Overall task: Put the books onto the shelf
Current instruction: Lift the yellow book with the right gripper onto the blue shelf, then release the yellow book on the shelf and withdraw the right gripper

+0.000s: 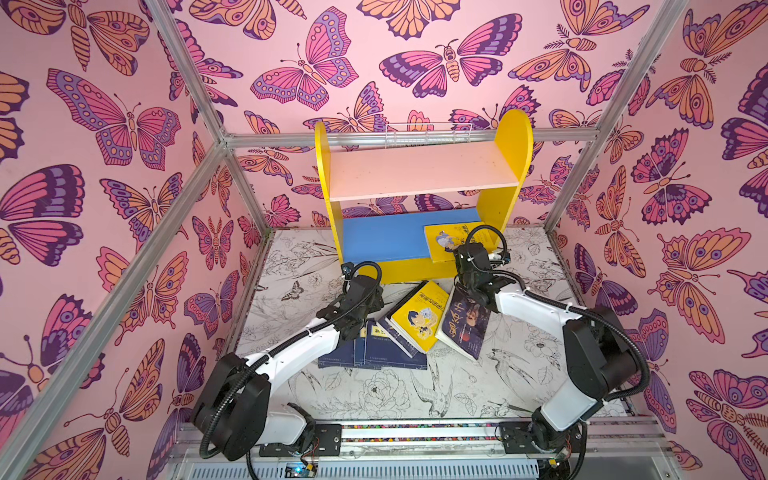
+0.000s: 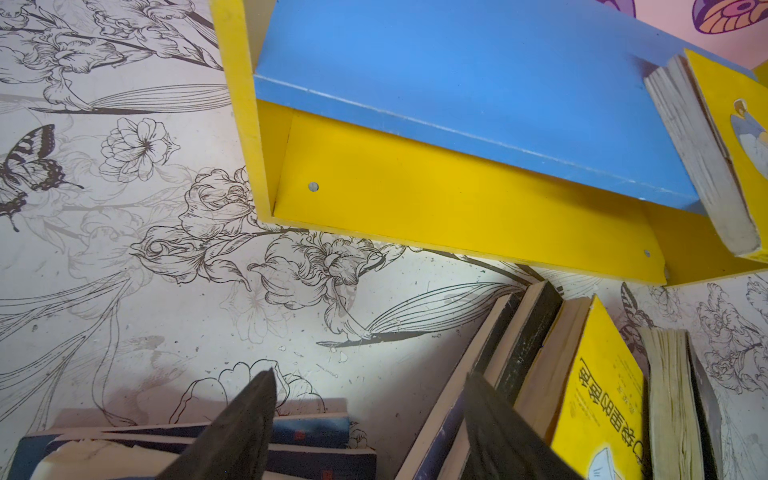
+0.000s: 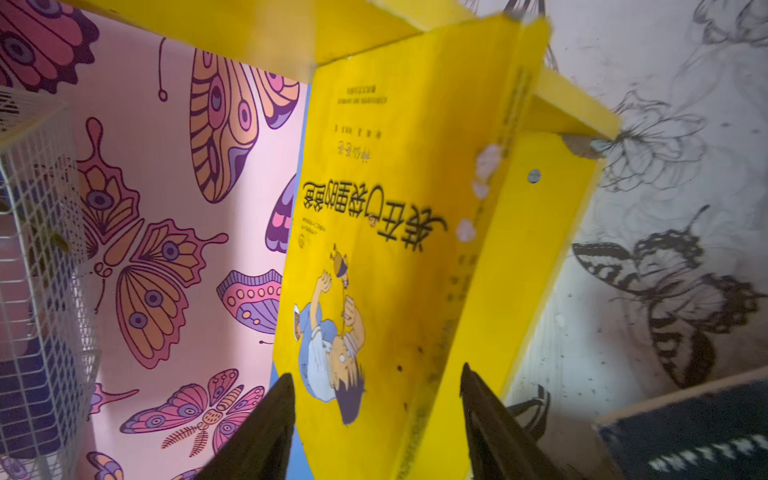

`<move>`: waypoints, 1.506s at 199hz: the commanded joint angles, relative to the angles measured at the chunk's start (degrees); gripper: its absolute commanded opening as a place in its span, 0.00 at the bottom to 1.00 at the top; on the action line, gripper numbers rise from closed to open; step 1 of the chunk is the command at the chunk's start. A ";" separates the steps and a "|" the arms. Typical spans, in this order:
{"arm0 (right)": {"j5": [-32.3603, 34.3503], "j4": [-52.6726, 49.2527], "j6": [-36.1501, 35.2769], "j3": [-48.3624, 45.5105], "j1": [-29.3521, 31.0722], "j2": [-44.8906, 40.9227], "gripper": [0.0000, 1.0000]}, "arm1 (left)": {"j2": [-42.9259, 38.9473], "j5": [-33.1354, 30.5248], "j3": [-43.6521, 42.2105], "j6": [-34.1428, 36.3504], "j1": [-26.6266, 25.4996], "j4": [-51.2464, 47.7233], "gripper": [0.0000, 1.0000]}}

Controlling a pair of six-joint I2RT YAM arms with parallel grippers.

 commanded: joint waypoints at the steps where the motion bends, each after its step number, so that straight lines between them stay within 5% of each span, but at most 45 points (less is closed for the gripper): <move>1: -4.33 0.42 -7.71 -3.27 -1.60 -5.37 0.64 | 0.83 0.31 -0.16 0.27 -0.20 -1.34 0.74; 46: -16.47 -9.76 -14.88 -3.95 -5.37 -9.64 0.56 | 1.85 1.73 0.11 0.90 -0.24 -1.28 0.79; 95: -24.57 -14.74 -21.60 3.14 -5.47 -4.76 0.46 | 5.29 5.30 2.41 1.72 -0.25 -1.63 0.83; 300: -24.58 -14.10 -21.51 18.65 -7.85 10.61 0.39 | 7.08 7.47 4.08 3.11 -0.31 -3.32 0.84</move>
